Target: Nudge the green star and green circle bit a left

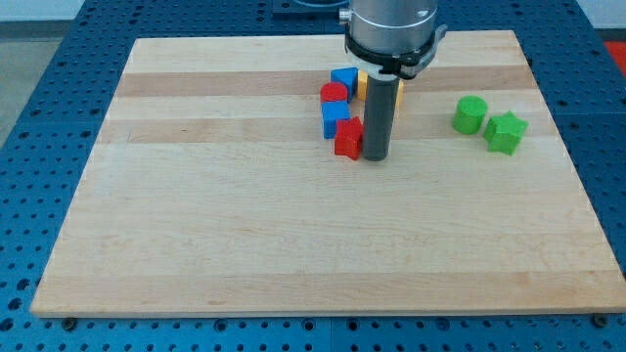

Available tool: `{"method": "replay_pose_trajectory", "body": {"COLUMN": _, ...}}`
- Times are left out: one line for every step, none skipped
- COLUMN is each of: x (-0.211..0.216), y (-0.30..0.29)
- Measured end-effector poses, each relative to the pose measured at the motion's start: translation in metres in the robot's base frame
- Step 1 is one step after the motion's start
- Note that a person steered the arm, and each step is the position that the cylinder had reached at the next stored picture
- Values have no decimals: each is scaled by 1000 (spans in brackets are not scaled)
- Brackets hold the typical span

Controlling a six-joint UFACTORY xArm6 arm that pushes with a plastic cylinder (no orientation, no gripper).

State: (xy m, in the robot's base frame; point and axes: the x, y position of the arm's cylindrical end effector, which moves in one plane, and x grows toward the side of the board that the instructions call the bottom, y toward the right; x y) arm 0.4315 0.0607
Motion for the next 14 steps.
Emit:
{"method": "replay_pose_trajectory", "body": {"x": 0, "y": 6}}
{"method": "replay_pose_trajectory", "body": {"x": -1, "y": 9}}
{"method": "replay_pose_trajectory", "body": {"x": 1, "y": 18}}
{"method": "replay_pose_trajectory", "body": {"x": 12, "y": 42}}
{"method": "replay_pose_trajectory", "body": {"x": 21, "y": 76}}
{"method": "replay_pose_trajectory", "body": {"x": 22, "y": 115}}
{"method": "replay_pose_trajectory", "body": {"x": 22, "y": 154}}
{"method": "replay_pose_trajectory", "body": {"x": 22, "y": 182}}
{"method": "replay_pose_trajectory", "body": {"x": 8, "y": 200}}
{"method": "replay_pose_trajectory", "body": {"x": -9, "y": 212}}
{"method": "replay_pose_trajectory", "body": {"x": -20, "y": 212}}
{"method": "replay_pose_trajectory", "body": {"x": -20, "y": 205}}
{"method": "replay_pose_trajectory", "body": {"x": -20, "y": 188}}
{"method": "replay_pose_trajectory", "body": {"x": -15, "y": 166}}
